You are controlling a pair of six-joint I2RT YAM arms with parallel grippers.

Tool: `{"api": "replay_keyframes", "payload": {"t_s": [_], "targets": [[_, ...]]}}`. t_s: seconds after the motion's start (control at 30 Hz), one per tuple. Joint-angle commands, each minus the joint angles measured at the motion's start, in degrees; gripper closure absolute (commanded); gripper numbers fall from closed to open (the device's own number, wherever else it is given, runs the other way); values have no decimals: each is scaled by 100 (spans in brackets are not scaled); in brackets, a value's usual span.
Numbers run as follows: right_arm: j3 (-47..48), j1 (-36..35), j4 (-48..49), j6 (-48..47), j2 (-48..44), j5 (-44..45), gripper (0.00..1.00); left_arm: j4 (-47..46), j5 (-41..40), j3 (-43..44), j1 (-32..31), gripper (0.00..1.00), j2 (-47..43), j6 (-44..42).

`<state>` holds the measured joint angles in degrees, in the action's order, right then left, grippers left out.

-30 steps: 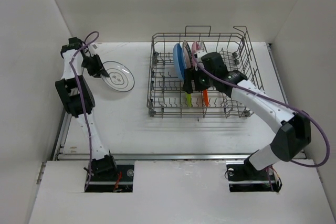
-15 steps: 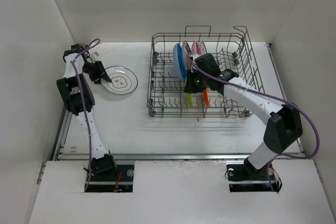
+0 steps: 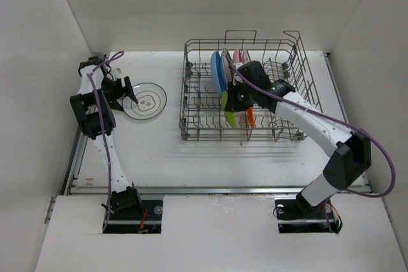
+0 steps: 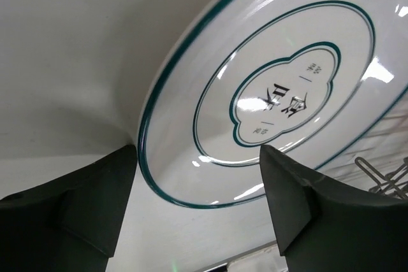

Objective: Unload the plates from the dish rack

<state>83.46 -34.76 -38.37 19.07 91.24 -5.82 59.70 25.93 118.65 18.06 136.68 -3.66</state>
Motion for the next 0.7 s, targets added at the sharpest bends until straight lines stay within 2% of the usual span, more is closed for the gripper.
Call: {"api": "replay_keyframes", "payload": {"t_s": [0.0,0.1,0.23,0.3,0.33,0.37,0.67], "targets": [[548,-74,532,-580,-668,607,100,208,-264,114,30,24,-370,-249],[548,-224,594,-580,-967,846,100,261,-316,114,30,19,-511,-249],[706,-329,481,-738,-1047,969,100,261,-580,-87,30,18,-871,-249],[865,-408,357,-738,-1047,969,100,261,-642,-245,30,10,-1098,-249],[865,-408,357,-738,-1134,969,100,261,-642,-307,30,10,-1169,-319],[804,-469,435,-738,-1187,969,100,200,-703,-307,30,0,-1222,-319],[846,-768,322,-738,-1548,1189,100,446,-704,-123,30,0,-1328,-372]]}}
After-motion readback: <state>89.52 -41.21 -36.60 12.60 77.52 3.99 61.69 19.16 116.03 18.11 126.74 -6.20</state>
